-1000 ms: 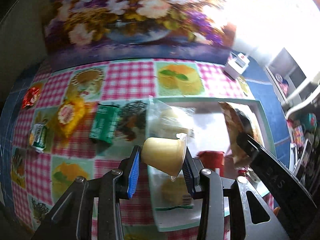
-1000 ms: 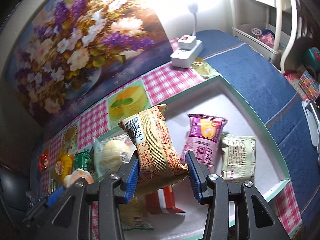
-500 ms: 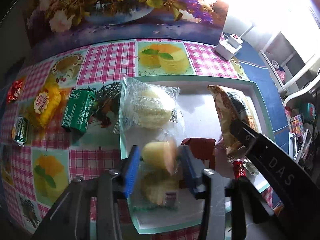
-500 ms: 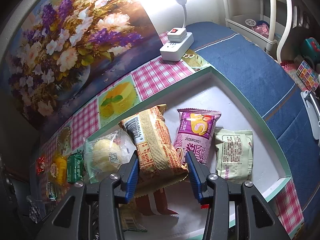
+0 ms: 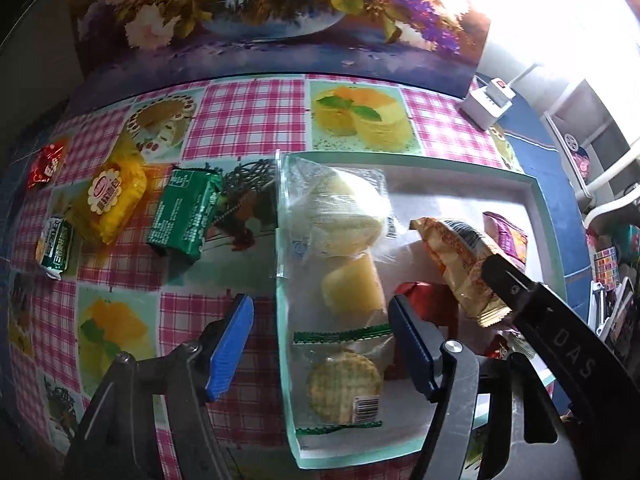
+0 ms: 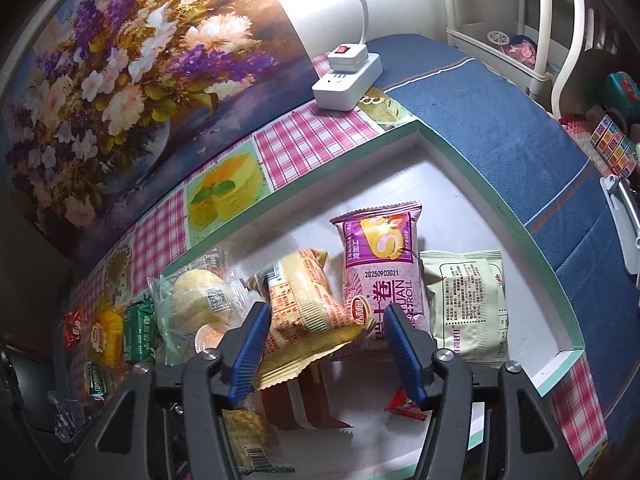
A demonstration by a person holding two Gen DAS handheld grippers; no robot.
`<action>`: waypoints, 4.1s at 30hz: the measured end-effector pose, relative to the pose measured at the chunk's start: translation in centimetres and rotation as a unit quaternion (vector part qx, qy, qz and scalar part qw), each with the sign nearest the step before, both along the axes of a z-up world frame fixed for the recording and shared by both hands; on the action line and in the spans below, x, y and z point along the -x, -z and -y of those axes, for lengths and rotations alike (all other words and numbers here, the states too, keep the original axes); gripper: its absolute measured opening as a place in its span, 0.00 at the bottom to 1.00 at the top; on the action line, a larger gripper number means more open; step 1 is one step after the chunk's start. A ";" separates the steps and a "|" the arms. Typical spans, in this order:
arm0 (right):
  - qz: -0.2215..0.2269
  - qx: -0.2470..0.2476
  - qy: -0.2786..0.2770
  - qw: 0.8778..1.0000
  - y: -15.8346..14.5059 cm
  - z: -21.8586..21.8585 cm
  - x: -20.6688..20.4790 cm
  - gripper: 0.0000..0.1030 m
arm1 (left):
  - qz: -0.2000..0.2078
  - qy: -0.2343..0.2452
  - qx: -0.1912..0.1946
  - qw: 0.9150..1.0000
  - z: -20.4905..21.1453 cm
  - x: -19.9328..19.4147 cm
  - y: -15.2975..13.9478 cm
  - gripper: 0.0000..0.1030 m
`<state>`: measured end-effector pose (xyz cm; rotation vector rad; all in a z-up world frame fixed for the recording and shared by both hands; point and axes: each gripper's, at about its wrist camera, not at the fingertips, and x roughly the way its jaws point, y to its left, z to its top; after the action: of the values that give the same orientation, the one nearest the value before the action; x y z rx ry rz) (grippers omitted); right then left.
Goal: Organize snacks
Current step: 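Lower the wafer bag and cake into the tray and open both grippers, then withdraw both tools from the tray back over the snack pile, then grasp the green cracker pack with the right gripper while the left grasps the corn snack bag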
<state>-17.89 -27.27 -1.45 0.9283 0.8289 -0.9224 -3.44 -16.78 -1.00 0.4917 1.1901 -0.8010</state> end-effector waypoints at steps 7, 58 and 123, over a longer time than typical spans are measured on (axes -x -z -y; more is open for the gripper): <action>-0.019 0.002 0.013 1.000 0.3 0.2 0.4 0.84 | 0.005 -0.035 -0.007 0.999 -0.8 -1.3 0.0 0.85; -0.034 0.063 -0.210 0.975 -0.6 -10.1 -13.5 1.00 | 0.006 -0.411 -0.007 0.912 -21.4 -18.7 -0.4 0.97; -0.002 0.070 -0.268 0.961 3.9 -10.6 -22.4 0.42 | 0.080 -0.248 -0.046 0.964 -14.3 -24.1 3.3 0.51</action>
<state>4.54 -16.71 -5.35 0.5333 0.9433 -0.4997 20.62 -2.51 -4.31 0.3058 1.1355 -0.2712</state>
